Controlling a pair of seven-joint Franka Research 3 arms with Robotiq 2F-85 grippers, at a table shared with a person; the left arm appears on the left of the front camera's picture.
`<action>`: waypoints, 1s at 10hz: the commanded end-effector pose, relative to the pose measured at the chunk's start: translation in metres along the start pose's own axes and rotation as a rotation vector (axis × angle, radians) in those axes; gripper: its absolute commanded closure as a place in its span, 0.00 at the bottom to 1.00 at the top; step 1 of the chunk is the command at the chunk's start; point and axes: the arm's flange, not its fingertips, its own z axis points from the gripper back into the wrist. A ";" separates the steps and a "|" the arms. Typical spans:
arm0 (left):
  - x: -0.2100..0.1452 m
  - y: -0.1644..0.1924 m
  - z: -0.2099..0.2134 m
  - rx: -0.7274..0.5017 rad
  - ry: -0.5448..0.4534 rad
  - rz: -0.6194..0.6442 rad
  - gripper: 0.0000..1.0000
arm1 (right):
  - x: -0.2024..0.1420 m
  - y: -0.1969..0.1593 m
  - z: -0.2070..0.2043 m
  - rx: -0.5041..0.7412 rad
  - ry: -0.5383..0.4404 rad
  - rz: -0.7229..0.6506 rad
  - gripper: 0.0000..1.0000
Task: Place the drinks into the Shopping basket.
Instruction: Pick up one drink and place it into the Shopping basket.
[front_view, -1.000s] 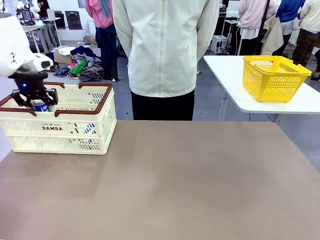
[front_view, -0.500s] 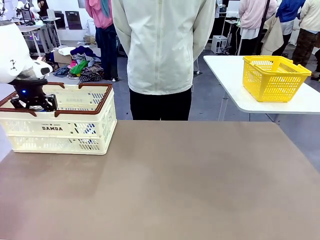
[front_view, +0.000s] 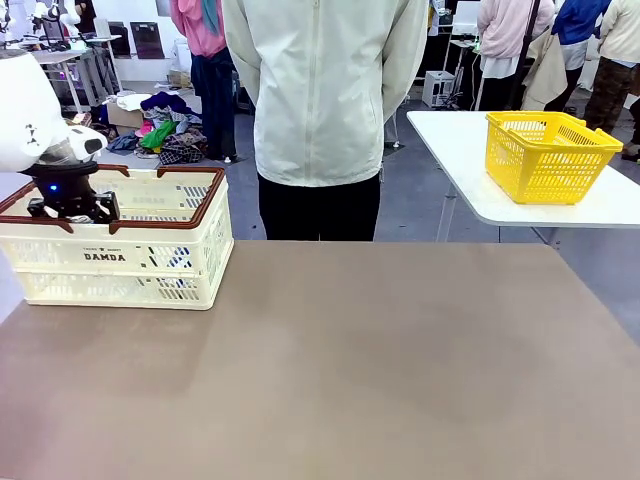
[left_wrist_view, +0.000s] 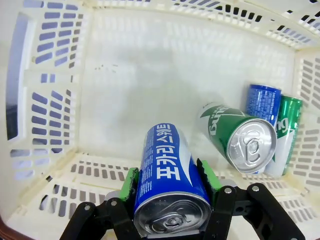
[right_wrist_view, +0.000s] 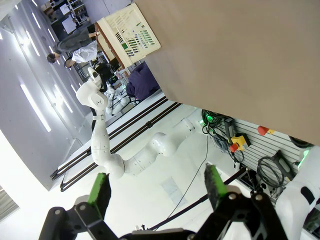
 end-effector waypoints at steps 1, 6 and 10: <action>0.004 0.001 0.006 -0.016 -0.025 0.003 0.00 | -0.003 0.002 0.000 -0.014 -0.005 -0.017 0.00; 0.006 0.000 0.028 -0.043 -0.080 0.010 0.00 | -0.003 0.002 0.000 -0.014 -0.005 -0.017 0.00; -0.003 0.002 0.101 -0.243 -0.087 0.110 0.00 | -0.003 0.002 0.000 -0.014 -0.005 -0.017 0.00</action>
